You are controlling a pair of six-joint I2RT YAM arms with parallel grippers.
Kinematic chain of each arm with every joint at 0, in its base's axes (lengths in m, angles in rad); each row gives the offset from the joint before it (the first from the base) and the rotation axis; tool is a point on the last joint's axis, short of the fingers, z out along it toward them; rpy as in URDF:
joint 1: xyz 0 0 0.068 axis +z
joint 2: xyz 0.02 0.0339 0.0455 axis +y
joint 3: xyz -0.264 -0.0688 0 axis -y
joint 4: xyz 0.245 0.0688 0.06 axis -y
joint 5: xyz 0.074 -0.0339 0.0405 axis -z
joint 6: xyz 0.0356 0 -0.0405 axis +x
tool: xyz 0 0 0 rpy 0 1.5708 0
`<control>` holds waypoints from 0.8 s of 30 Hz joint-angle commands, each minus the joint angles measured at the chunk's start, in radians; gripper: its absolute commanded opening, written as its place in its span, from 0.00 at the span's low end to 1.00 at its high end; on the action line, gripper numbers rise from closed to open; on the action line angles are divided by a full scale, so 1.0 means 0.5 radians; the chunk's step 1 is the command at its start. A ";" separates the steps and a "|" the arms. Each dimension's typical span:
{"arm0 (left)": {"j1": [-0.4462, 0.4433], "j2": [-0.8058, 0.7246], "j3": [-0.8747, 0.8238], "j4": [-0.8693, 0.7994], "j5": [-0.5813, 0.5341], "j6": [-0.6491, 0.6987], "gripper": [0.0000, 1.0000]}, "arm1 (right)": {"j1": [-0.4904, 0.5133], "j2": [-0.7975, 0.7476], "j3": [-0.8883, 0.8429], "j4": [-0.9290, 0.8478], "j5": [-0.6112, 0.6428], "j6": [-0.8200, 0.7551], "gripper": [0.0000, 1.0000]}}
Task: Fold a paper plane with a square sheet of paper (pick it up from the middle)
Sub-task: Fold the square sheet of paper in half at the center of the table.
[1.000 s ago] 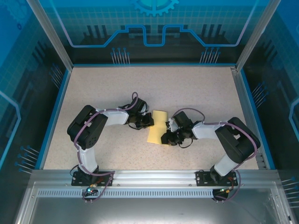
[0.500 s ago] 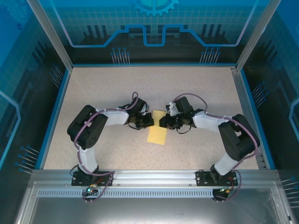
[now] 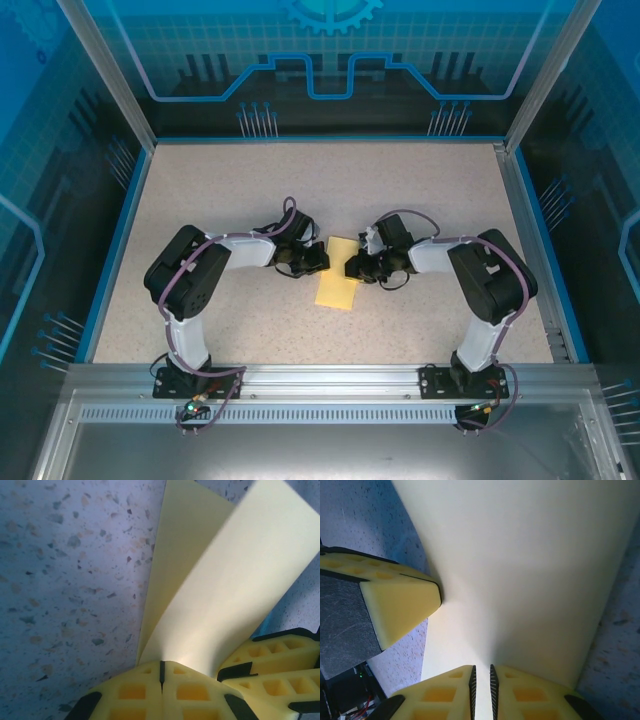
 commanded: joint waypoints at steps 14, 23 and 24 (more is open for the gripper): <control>-0.018 0.105 -0.013 -0.191 -0.073 0.048 0.00 | -0.093 0.155 0.099 -0.082 0.046 -0.103 0.19; -0.018 0.095 -0.018 -0.199 -0.085 0.057 0.00 | -0.126 -0.020 0.161 -0.140 -0.034 -0.091 0.20; -0.016 0.095 -0.018 -0.200 -0.086 0.054 0.00 | -0.136 -0.027 0.222 -0.169 -0.031 -0.106 0.20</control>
